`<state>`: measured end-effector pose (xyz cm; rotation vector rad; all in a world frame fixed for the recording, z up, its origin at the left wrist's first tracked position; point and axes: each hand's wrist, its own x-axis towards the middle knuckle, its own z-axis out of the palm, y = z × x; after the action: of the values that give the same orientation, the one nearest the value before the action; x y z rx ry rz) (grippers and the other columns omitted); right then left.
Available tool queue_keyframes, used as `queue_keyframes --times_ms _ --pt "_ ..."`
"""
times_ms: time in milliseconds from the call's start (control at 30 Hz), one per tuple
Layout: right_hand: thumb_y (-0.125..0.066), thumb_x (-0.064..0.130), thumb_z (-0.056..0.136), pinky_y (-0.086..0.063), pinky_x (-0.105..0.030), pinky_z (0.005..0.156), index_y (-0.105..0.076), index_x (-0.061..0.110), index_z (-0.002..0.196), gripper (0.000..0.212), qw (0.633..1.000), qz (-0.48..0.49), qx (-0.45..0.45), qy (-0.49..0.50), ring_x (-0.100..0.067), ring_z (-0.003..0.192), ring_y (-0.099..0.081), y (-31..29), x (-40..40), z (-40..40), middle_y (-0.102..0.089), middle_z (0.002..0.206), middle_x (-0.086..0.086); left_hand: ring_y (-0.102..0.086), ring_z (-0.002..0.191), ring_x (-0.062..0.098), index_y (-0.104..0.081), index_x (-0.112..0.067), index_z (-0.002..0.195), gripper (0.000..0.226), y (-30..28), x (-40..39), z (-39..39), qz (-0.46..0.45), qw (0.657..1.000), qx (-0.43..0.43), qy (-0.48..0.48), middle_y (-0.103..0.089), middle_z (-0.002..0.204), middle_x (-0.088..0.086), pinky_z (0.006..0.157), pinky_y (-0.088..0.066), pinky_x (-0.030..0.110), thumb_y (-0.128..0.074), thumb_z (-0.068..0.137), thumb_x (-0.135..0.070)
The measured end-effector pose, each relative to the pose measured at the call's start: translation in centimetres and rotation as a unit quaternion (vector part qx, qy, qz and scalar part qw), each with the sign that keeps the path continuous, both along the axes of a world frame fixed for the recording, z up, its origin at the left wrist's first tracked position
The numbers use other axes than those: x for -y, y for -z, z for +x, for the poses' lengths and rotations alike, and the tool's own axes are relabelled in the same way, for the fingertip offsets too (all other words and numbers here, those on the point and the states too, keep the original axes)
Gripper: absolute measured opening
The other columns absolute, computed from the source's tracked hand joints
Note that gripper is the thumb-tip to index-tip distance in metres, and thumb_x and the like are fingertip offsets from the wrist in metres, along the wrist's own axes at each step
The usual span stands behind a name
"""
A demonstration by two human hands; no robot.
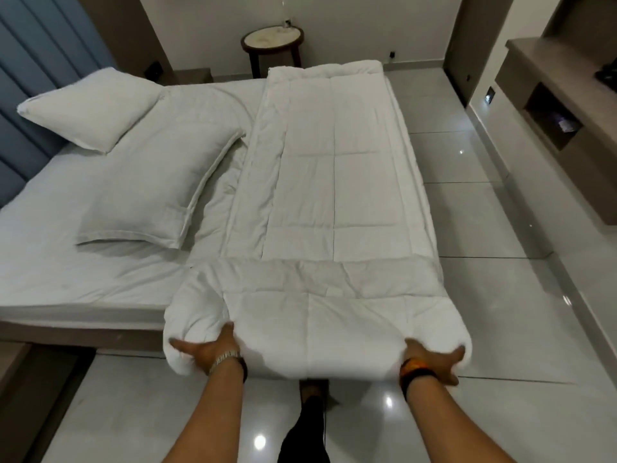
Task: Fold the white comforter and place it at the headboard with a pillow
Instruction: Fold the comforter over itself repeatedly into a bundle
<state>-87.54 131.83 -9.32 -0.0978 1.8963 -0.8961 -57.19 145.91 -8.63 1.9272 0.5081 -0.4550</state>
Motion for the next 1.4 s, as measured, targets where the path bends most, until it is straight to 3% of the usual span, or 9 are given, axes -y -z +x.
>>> queue_keyframes --times_ms 200,333,400,567,667,767,967,1167,1400 --pt "-0.079 0.027 0.087 -0.026 -0.033 0.117 -0.019 0.025 0.164 0.098 0.98 -0.192 -0.037 -0.045 -0.032 0.151 -0.027 -8.5 15.0 8.5 -0.009 0.168 -0.019 -0.044 0.147 0.04 0.016 -0.042 0.164 0.122 -7.4 15.8 8.5 -0.133 0.975 0.136 0.11 -0.034 0.166 0.022 0.119 -0.037 0.051 -0.079 0.088 -0.036" --pt "-0.073 0.015 0.091 -0.05 -0.024 0.103 -0.025 0.028 0.162 0.087 0.916 -0.37 -0.087 -0.13 -0.009 0.125 -0.058 -11.0 25.8 12.8 -0.019 0.163 -0.009 -0.059 0.134 0.025 0.004 -0.046 0.165 0.094 -8.3 24.6 13.3 -0.187 0.929 0.198 0.249 -0.053 0.155 0.008 0.11 -0.047 0.037 -0.065 0.101 -0.039" --pt "-0.072 0.014 0.093 -0.046 -0.01 0.098 -0.029 0.024 0.162 0.082 0.908 -0.367 -0.125 -0.16 0.006 0.117 -0.058 -9.1 27.6 13.6 -0.022 0.164 -0.011 -0.056 0.137 0.026 -0.004 -0.043 0.167 0.082 -6.1 26.6 14.6 -0.15 0.939 0.171 0.257 -0.052 0.156 0.006 0.107 -0.041 0.03 -0.058 0.105 -0.041" --pt "-0.073 0.039 0.093 -0.031 -0.047 0.121 -0.026 0.03 0.163 0.085 0.97 -0.113 -0.163 -0.141 -0.038 0.153 -0.024 2.3 25.8 14.3 -0.011 0.169 -0.02 -0.023 0.156 0.042 -0.007 -0.016 0.169 0.096 3.9 27.4 15.1 0.062 0.98 0.039 0.183 -0.017 0.172 0.022 0.123 -0.024 0.053 -0.063 0.1 -0.051" --pt "-0.078 0.057 0.083 -0.039 -0.063 0.111 0.002 0.047 0.162 0.112 0.991 -0.041 -0.055 -0.118 -0.046 0.148 -0.032 6.5 25.5 15.2 -0.008 0.171 -0.014 -0.008 0.158 0.048 0.017 -0.041 0.163 0.125 7.4 28.4 14.7 0.067 0.99 -0.068 0.106 0.011 0.174 0.021 0.122 -0.018 0.063 -0.071 0.081 -0.074" --pt "-0.085 0.067 0.067 -0.044 -0.073 0.101 0.025 0.054 0.152 0.14 0.992 -0.098 0.007 -0.085 -0.036 0.147 -0.036 8.4 28.7 17.3 -0.014 0.17 0.005 -0.025 0.154 0.051 0.026 -0.055 0.155 0.146 10.0 30.5 15.5 -0.007 0.996 -0.08 0.046 0.012 0.172 0.023 0.115 -0.028 0.07 -0.081 0.06 -0.083" --pt "-0.098 0.054 0.054 -0.032 -0.059 0.118 0.018 0.041 0.16 0.157 0.996 -0.05 -0.076 -0.022 -0.033 0.146 -0.036 10.2 33.1 18.7 -0.019 0.168 -0.009 -0.041 0.146 0.045 0.022 -0.056 0.156 0.165 11.8 32.7 17.2 -0.041 0.995 -0.085 -0.012 -0.013 0.168 0.027 0.112 -0.037 0.066 -0.098 0.043 -0.066" --pt "-0.1 0.028 0.058 -0.037 -0.035 0.097 -0.019 0.034 0.158 0.129 0.989 -0.124 -0.077 0.008 -0.021 0.11 -0.048 8.9 32.9 18.7 -0.044 0.131 0.003 -0.042 0.146 0.023 0.008 -0.042 0.165 0.145 9.7 32.8 17.1 -0.097 0.994 -0.047 -0.009 -0.018 0.172 0.001 0.118 -0.034 0.043 -0.097 0.07 -0.014" --pt "-0.098 0.02 0.062 -0.042 -0.034 0.098 -0.027 0.03 0.156 0.118 0.981 -0.191 -0.04 -0.006 -0.021 0.107 -0.054 2.8 27.4 15.1 -0.051 0.122 0.006 -0.05 0.139 0.027 -0.001 -0.044 0.165 0.137 3.3 27.4 13.4 -0.143 0.99 0.016 -0.014 -0.036 0.165 0.007 0.111 -0.037 0.037 -0.094 0.072 -0.009"
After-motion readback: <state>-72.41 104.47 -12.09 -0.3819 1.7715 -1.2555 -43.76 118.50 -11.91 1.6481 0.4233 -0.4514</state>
